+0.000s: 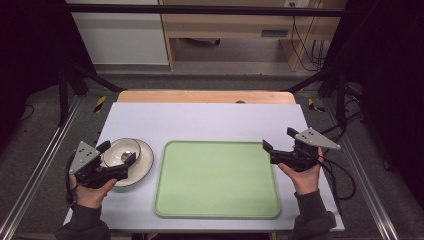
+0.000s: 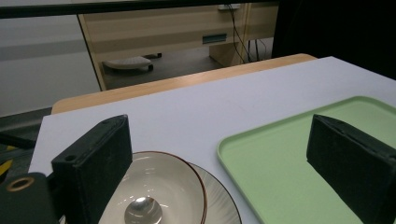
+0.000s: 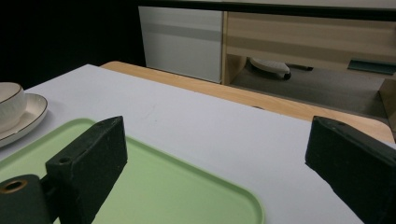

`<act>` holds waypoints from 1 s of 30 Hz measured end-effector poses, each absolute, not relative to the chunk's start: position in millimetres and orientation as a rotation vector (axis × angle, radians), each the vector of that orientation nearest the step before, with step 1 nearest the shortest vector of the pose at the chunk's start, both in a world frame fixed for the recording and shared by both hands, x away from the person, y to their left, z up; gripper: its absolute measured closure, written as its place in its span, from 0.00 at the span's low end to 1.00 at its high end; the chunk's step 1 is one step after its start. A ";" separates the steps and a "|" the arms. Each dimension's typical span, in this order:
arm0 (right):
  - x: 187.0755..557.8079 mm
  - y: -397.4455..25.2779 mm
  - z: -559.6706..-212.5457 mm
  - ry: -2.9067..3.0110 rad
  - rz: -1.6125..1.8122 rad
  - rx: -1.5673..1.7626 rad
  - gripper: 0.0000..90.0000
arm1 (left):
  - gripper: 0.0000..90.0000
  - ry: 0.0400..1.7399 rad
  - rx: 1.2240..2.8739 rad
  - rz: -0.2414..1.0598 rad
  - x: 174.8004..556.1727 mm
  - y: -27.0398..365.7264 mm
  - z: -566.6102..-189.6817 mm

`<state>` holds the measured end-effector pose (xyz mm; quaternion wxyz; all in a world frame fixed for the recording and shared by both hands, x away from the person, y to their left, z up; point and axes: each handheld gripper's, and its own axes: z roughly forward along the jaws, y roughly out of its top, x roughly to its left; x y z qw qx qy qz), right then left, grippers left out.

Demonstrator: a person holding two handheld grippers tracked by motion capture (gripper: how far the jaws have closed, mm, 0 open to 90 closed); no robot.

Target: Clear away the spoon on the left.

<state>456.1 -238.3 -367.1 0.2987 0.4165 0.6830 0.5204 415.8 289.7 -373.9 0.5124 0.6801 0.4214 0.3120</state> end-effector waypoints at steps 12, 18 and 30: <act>455.2 -236.6 -369.2 1.837 1.348 1.110 0.07 | 0.07 0.992 1.655 0.725 413.4 296.2 -368.8; 454.1 -235.1 -370.2 1.850 1.341 1.109 0.07 | 0.06 0.980 1.685 0.711 410.7 301.0 -370.3; 453.5 -233.8 -371.8 1.867 1.327 1.111 0.07 | 0.05 0.962 1.730 0.717 399.5 311.3 -375.3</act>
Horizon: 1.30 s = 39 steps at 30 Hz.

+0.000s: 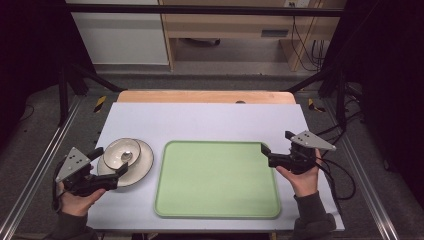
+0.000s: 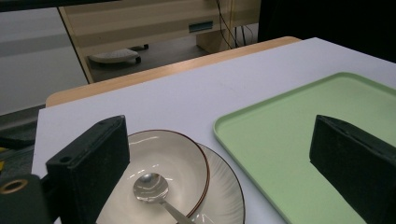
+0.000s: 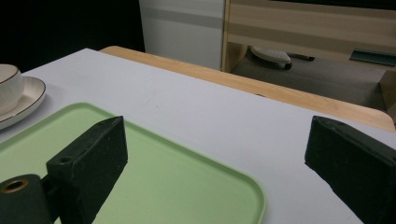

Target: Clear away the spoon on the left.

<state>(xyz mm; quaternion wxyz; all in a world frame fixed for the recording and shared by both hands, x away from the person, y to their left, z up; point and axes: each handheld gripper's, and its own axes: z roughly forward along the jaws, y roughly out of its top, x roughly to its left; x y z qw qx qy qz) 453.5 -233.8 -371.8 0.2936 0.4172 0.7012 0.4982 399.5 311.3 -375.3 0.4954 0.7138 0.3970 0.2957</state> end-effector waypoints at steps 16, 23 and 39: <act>451.9 -233.2 -372.0 1.877 1.325 1.124 0.07 | 0.05 1.004 1.777 0.705 386.4 321.7 -395.3; 452.4 -232.9 -372.7 1.884 1.315 1.120 0.07 | 0.05 1.006 1.809 0.678 384.3 321.6 -405.4; 454.4 -229.8 -375.8 1.912 1.292 1.119 0.07 | 0.22 1.007 1.870 0.685 390.1 319.4 -424.1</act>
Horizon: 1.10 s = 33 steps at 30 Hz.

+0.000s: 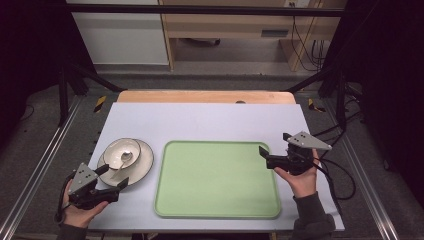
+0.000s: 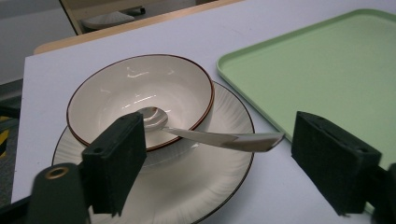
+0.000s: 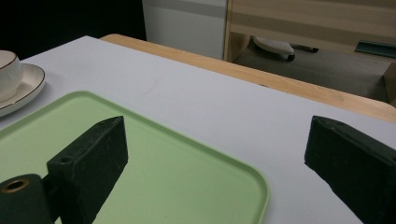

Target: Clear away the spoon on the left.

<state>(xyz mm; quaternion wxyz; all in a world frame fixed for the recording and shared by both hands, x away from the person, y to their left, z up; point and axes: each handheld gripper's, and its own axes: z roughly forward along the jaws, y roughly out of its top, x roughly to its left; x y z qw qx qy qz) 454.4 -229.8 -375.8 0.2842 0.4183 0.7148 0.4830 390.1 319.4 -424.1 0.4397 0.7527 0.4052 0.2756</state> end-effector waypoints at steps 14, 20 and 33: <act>455.1 -228.8 -376.8 1.920 1.284 1.122 0.07 | 0.57 0.994 1.845 0.708 387.2 322.8 -424.8; 455.1 -228.9 -376.8 1.921 1.284 1.122 0.07 | 0.69 0.989 1.846 0.709 386.6 322.8 -424.4; 455.3 -228.6 -377.1 1.924 1.280 1.122 0.07 | 0.83 1.012 1.819 0.734 385.0 326.0 -421.9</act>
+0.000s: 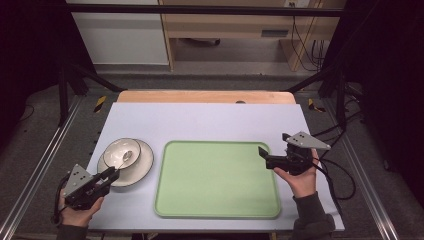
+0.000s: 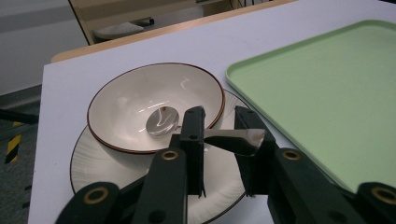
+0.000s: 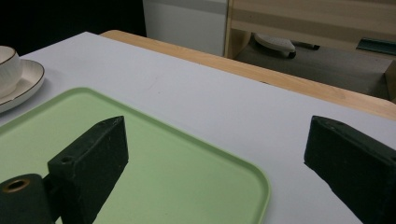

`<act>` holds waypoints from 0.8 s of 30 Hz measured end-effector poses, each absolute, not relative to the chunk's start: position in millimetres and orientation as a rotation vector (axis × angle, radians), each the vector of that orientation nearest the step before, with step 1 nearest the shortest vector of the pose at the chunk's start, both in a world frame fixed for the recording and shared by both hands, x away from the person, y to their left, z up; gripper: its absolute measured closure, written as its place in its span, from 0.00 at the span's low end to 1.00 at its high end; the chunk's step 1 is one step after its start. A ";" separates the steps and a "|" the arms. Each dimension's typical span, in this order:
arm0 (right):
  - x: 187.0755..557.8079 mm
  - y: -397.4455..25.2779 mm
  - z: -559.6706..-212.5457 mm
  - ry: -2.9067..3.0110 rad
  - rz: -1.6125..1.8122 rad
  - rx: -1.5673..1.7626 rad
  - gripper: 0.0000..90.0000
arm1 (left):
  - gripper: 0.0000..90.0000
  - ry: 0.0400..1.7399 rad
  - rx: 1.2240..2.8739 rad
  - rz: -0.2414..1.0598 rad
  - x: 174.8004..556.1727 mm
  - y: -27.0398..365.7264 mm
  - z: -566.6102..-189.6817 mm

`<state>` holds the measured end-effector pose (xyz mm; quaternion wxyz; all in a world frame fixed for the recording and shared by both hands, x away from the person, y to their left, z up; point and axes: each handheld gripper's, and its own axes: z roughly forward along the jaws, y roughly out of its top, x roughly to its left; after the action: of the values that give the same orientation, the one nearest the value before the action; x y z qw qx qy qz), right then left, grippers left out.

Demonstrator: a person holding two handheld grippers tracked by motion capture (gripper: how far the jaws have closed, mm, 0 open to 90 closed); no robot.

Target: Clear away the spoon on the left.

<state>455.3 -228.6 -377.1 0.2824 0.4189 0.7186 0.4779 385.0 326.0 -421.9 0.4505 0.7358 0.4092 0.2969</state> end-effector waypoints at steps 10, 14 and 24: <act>455.7 -228.0 -377.6 1.929 1.279 1.121 0.07 | 0.90 1.040 1.797 0.748 384.1 328.4 -420.6; 455.7 -227.8 -377.7 1.930 1.278 1.125 0.07 | 0.93 1.054 1.786 0.760 383.6 329.7 -420.1; 455.7 -228.0 -377.7 1.936 1.275 1.123 0.07 | 0.98 1.098 1.750 0.756 383.4 334.1 -419.0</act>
<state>455.7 -228.0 -377.7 0.2789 0.4188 0.7217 0.4753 383.4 334.1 -419.0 0.4535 0.7091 0.4448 0.3062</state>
